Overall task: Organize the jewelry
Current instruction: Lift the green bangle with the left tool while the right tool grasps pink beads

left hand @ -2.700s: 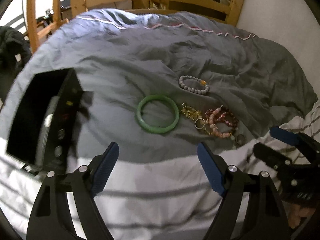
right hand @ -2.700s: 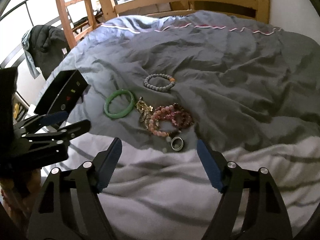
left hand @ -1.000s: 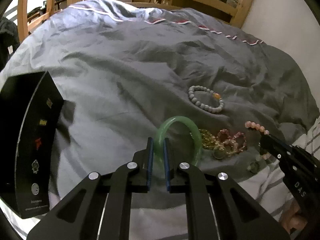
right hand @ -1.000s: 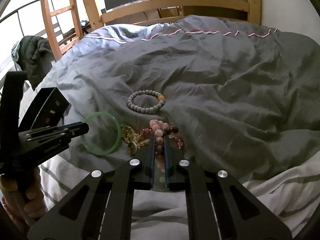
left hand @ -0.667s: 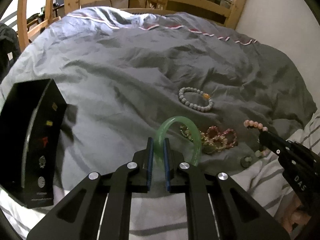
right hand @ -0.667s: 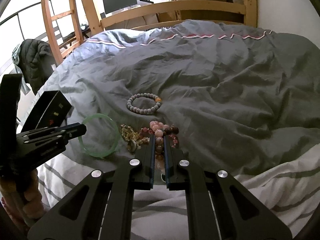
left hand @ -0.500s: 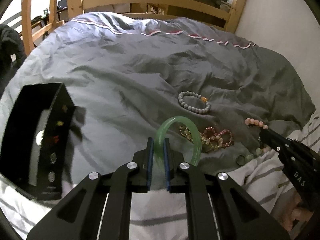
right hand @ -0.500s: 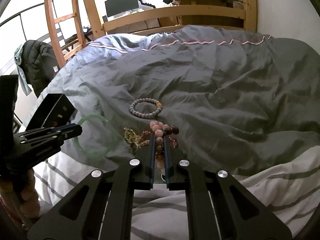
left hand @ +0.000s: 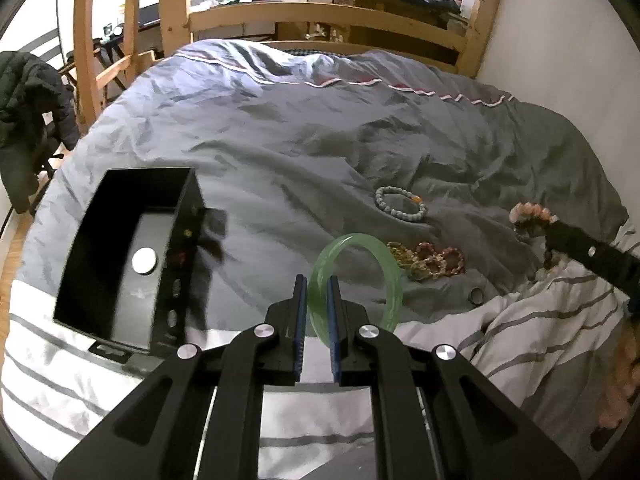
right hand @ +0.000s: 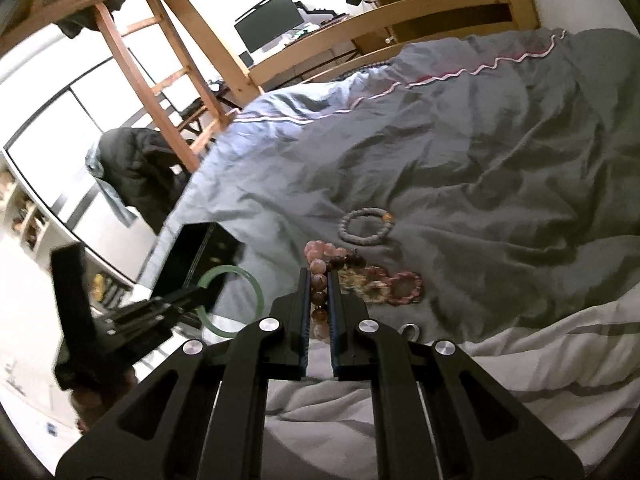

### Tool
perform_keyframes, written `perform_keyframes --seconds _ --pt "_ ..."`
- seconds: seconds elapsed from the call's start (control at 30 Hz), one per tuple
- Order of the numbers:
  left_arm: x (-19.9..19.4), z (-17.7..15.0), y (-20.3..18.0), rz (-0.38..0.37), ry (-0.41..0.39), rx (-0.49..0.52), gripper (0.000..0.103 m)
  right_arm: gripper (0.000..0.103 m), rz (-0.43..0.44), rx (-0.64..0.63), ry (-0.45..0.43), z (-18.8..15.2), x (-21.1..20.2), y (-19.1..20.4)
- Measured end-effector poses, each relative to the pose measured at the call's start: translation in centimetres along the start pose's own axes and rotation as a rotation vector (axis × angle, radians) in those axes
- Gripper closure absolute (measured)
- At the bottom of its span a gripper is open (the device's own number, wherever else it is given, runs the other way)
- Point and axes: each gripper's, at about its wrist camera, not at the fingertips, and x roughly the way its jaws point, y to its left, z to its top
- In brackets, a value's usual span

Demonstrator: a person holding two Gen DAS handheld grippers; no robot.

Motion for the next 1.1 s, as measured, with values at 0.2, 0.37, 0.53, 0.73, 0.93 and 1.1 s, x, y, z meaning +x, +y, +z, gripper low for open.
perform_keyframes --seconds 0.2,0.37,0.53,0.73,0.93,1.1 --pt "-1.3 -0.2 1.1 0.01 -0.012 -0.009 0.094 0.094 0.085 0.058 0.029 0.5 -0.2 0.6" --pt "-1.9 0.0 2.0 0.004 -0.027 -0.025 0.093 0.094 0.102 0.073 0.041 0.9 0.1 1.2" --pt "-2.5 0.4 2.9 0.009 -0.041 -0.033 0.093 0.094 0.089 0.028 0.056 1.6 1.3 3.1" --pt "-3.1 0.8 5.0 0.035 -0.053 -0.058 0.093 0.094 0.076 -0.047 0.071 2.6 3.6 6.5" --pt "-3.2 1.0 7.9 0.083 -0.052 -0.084 0.093 0.094 0.081 -0.114 0.1 3.1 6.7 10.1" --pt "-3.2 1.2 11.2 0.131 -0.04 -0.131 0.093 0.094 0.08 -0.176 0.136 3.0 9.8 13.1"
